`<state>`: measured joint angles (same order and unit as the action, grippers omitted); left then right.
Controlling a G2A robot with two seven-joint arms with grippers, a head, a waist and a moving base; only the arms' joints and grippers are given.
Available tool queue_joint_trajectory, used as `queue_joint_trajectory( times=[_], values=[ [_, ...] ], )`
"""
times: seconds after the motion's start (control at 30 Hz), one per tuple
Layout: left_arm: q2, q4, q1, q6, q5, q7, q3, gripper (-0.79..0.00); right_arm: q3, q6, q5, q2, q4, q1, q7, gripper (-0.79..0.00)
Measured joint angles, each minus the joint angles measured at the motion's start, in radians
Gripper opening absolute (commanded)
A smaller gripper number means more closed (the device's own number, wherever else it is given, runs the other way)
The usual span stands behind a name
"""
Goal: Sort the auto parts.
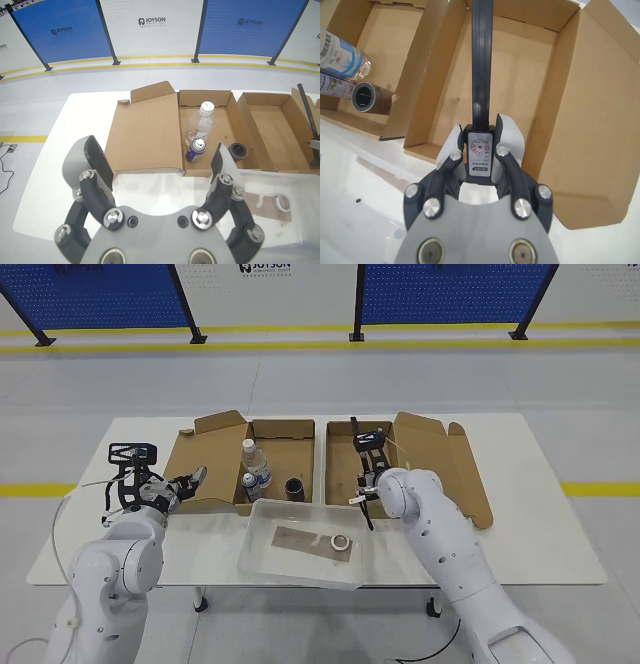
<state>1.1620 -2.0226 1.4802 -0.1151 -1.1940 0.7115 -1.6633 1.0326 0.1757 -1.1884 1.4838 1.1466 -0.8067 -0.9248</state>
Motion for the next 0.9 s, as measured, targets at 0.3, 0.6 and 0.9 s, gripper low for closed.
queue_joint_trajectory(
  times=[0.3, 0.6, 0.9],
  values=[
    [0.000, 0.000, 0.000, 0.000, 0.000, 0.000, 0.000, 0.000, -0.050, 0.018, 0.033, 0.031, -0.159, 0.073, 0.043, -0.437],
    [0.000, 0.000, 0.000, 0.000, 0.000, 0.000, 0.000, 0.000, -0.050, 0.006, 0.019, 0.036, -0.170, 0.100, 0.055, -0.462],
    [0.000, 0.000, 0.000, 0.000, 0.000, 0.000, 0.000, 0.000, -0.057, -0.097, -0.071, 0.019, 0.117, 0.044, -0.028, -0.425]
  ],
)
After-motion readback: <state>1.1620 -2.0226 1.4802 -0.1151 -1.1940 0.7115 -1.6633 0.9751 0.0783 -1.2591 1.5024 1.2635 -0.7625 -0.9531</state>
